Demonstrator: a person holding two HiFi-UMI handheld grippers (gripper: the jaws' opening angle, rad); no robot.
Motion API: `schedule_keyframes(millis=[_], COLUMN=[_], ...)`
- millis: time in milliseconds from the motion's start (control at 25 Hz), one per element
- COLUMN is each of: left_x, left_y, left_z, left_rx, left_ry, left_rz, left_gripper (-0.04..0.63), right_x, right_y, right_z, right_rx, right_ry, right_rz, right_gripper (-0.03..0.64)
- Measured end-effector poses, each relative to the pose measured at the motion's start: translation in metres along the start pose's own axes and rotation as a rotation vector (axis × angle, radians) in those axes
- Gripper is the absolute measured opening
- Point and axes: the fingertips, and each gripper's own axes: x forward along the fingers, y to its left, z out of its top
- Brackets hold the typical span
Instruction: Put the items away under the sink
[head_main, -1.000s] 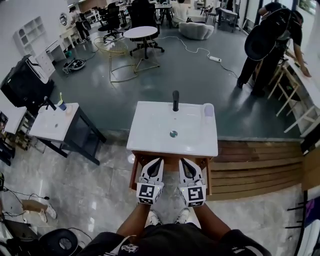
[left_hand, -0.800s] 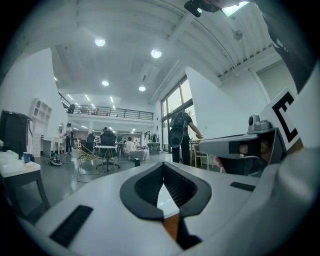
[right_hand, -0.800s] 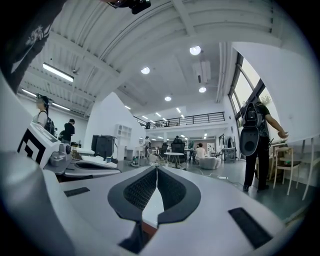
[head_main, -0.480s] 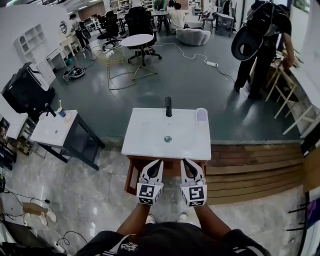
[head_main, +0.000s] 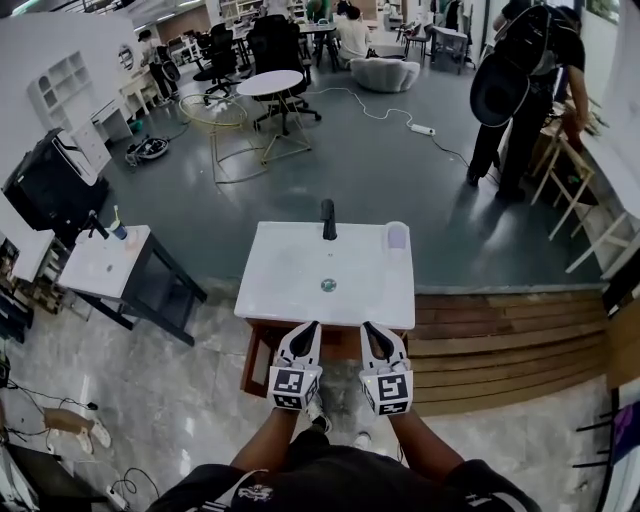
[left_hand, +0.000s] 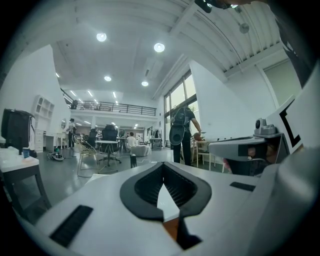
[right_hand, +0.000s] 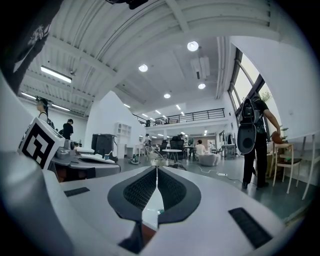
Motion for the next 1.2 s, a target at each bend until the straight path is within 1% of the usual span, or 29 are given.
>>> schedule_keyframes(millis=[160,560,840,1000,1200], left_x=[0.028,0.122,0.157,0.172,0.197], left_y=[0.021,0.086,0.124,0.132,0.117], left_z=[0.001,0.018,0.020,0.016,0.009], left_rx=[0.000,0.005,-0.003,-0.018,-0.012], left_ry=[-0.004,-0.033,-0.047,-0.035,-0.019], left_rz=[-0.006,-0.095,-0.146,-0.160,-0.202], left_gripper=[0.008,0.008,0.008,0.008,0.008], right_x=[0.035,0.142,0.194,0.203,0.207], right_y=[-0.012,-0.042,-0.048,-0.065,-0.096], right_z=[0.001,0.008,0.003,-0.004,-0.020], right_rx=[0.012,0.027,0.039,0.055,0.058], right_ry=[0.008,0.030,0.057,0.076,0.112], right_rz=[-0.035,-0.103,-0.134,-0.177,-0.210], right_gripper=[0.025,0.025,0.025,0.025,0.025])
